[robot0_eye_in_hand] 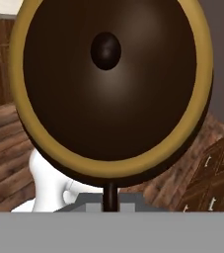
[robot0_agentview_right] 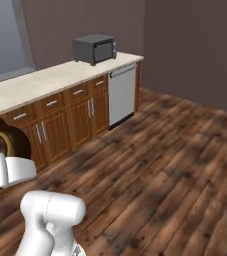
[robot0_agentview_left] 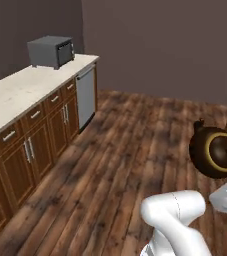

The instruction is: Pick the teapot and cup and place them in the sink. Then turn on the water.

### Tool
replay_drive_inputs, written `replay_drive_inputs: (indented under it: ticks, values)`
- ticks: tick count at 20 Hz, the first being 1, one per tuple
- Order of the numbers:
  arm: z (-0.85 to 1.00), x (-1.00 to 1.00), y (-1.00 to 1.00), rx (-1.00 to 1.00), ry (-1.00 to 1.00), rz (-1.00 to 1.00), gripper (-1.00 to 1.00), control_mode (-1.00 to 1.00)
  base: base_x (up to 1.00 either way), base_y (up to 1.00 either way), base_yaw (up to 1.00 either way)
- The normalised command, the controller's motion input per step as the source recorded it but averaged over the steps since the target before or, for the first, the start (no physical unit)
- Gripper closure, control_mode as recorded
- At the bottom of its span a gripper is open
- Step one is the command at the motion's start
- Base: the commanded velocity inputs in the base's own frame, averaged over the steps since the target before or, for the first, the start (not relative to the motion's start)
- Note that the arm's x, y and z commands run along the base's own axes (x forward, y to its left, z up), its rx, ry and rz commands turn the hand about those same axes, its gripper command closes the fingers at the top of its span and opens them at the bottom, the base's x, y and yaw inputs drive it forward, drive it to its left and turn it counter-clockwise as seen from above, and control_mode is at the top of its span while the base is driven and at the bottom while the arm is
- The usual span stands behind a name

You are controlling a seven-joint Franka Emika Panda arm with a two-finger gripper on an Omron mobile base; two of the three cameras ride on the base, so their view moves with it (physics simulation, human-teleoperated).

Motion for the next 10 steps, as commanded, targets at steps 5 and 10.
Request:
replay_drive_inputs:
  ticks: [5, 10]
  values:
    - [0.0, 0.0, 0.0, 0.0, 0.0, 0.0, 1.0, 1.0, 0.55, -0.16, 0.53]
    - [0.0, 0.0, 0.0, 0.0, 0.0, 0.0, 1.0, 1.0, 0.45, -0.2, 0.54]
